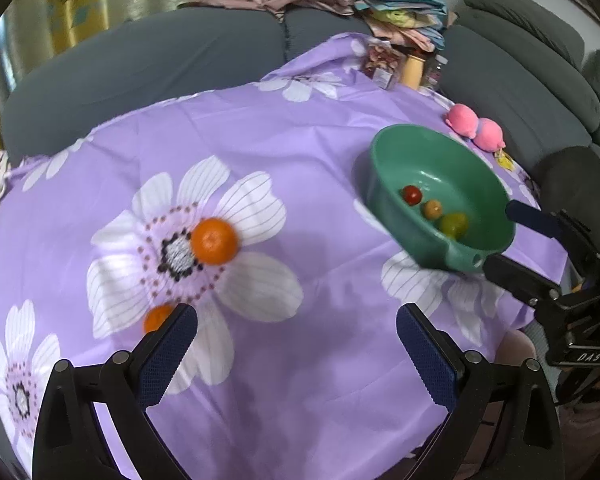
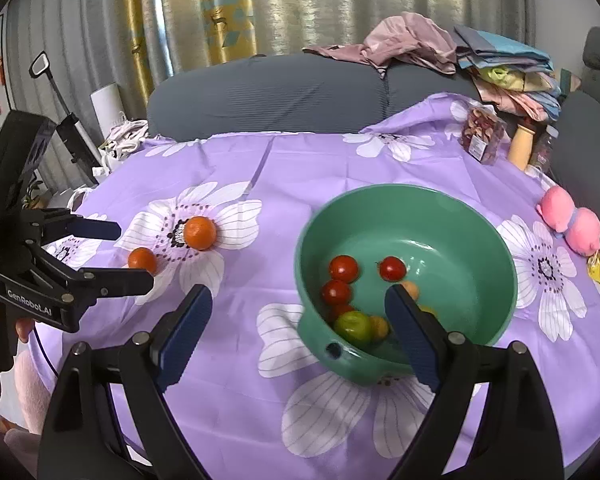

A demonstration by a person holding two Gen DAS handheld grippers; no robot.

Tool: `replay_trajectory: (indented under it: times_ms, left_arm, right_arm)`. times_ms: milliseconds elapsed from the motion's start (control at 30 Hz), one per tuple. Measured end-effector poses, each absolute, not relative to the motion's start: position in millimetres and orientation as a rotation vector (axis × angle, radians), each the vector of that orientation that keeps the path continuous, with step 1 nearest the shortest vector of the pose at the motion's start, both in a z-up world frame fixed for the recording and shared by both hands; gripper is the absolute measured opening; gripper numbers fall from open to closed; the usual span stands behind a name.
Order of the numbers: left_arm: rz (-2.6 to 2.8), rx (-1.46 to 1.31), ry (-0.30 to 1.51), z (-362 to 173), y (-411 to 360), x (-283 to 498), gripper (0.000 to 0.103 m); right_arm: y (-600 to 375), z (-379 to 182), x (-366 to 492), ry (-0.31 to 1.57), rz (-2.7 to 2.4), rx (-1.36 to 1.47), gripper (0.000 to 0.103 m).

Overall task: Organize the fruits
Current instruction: 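Move both tools back toward the two tangerines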

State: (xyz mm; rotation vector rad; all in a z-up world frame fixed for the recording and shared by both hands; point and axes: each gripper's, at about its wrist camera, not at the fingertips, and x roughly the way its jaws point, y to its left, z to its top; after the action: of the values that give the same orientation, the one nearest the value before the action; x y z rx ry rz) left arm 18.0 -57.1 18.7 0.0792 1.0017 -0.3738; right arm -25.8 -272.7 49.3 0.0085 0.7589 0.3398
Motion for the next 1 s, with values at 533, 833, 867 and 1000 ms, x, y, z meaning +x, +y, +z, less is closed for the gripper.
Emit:
replay_trajectory:
  times_ms: [533,833,867,1000]
  left_arm:
    - [-0.354,-0.014,1.003,11,-11,3,0.099]
    - [-0.345,-0.051,1.004,4,14,-4,0.099]
    - [-0.349,-0.055,1.0,4,17,-6,0.099]
    - [-0.355,-0.074,0.996,0,30,-12,0.099]
  right_arm:
    - [-229,57,-27,0.775,0.4,-0.078,0.09]
    - [-205,53,-25,0.797,0.448,-0.115,0.089]
    - [-201,51,-25,0.803,0.458,-0.118,0.089]
    - [-187,44,-23,0.826,0.497,-0.133,0.089]
